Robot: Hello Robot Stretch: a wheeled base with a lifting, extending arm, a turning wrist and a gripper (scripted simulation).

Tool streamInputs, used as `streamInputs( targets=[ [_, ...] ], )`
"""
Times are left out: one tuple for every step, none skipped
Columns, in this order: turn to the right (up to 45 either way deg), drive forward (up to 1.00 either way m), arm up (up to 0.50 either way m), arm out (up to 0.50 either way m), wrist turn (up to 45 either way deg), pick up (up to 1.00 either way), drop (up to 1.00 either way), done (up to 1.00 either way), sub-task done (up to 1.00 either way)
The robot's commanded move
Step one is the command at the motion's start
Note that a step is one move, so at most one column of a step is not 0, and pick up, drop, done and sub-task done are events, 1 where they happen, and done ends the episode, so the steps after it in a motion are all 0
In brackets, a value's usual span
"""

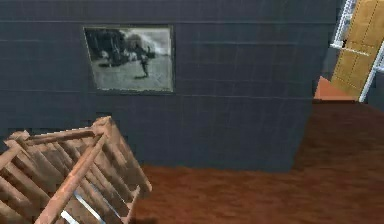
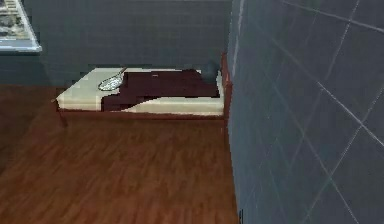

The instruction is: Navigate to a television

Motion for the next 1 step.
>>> streamInputs(
  targets=[
    [0.0,0.5,0.0,0.0,0.0,0.0,0.0,0.0,0.0]
  ],
)
